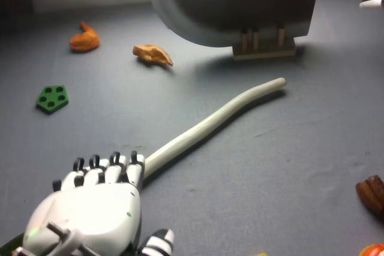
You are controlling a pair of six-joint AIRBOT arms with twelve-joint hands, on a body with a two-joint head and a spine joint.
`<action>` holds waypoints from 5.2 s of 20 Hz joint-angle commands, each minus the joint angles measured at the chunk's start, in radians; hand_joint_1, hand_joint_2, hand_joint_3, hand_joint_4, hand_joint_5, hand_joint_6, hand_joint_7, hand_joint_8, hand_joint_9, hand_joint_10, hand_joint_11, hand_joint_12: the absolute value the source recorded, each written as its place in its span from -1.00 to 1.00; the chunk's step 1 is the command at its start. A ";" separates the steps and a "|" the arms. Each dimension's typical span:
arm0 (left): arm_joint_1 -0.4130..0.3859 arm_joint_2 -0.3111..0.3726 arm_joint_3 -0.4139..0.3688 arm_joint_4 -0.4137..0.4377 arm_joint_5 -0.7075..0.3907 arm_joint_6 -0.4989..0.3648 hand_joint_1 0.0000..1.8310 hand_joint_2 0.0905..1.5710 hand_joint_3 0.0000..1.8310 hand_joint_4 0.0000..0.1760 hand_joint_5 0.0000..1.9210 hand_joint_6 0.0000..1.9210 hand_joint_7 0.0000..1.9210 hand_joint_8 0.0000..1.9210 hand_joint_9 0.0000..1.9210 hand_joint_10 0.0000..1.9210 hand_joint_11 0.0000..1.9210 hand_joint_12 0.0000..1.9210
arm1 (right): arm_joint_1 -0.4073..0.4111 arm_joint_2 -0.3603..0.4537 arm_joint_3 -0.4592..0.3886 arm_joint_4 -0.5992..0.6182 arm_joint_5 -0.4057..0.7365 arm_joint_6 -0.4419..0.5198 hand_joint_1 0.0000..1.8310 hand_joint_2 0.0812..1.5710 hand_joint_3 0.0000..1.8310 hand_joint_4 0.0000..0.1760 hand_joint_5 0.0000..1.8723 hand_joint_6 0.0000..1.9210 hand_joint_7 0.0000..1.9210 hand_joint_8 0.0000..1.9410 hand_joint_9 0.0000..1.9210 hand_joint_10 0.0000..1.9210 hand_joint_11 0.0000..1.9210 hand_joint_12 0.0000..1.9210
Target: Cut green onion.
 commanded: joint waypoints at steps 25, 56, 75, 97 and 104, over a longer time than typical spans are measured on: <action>0.015 -0.127 0.066 0.055 0.201 -0.070 -0.59 0.79 -0.99 -0.73 -0.97 -1.00 -0.98 -1.00 -0.98 -0.99 -1.00 -0.84 | 0.021 -0.183 0.199 -0.013 0.128 0.002 0.15 0.26 -0.98 -0.79 -1.00 -1.00 -1.00 -1.00 -1.00 -1.00 -0.98 -0.99; 0.037 -0.156 0.121 0.072 0.197 -0.081 -0.50 0.75 -1.00 -0.81 -0.95 -0.99 -0.94 -0.99 -0.92 -0.99 -1.00 -0.65 | 0.016 -0.200 0.222 0.091 0.218 -0.077 0.74 0.38 -0.96 1.00 0.40 1.00 0.65 1.00 0.71 1.00 0.75 1.00; 0.086 -0.193 0.167 0.090 0.193 -0.089 -0.85 0.79 -0.99 -1.00 -0.96 -1.00 -0.94 -1.00 -0.94 -1.00 -1.00 -0.80 | 0.109 -0.065 0.061 0.119 0.346 -0.152 0.71 0.03 -0.28 0.95 0.38 1.00 0.64 1.00 0.70 1.00 0.74 1.00; 0.119 -0.211 0.185 -0.028 0.193 -0.103 -0.79 0.78 -1.00 -1.00 -0.97 -1.00 -0.98 -1.00 -1.00 -1.00 -1.00 -0.89 | 0.075 0.152 -0.863 0.995 0.765 -1.296 0.77 -0.14 -0.04 1.00 0.45 1.00 0.68 1.00 0.71 1.00 0.74 1.00; 0.119 -0.211 0.185 -0.040 0.193 -0.103 -0.70 0.76 -0.99 -1.00 -0.95 -1.00 -0.96 -1.00 -0.97 -1.00 -1.00 -0.78 | 0.048 0.077 -0.888 1.039 0.814 -1.340 0.76 -0.08 -0.10 1.00 0.45 1.00 0.67 1.00 0.71 1.00 0.75 1.00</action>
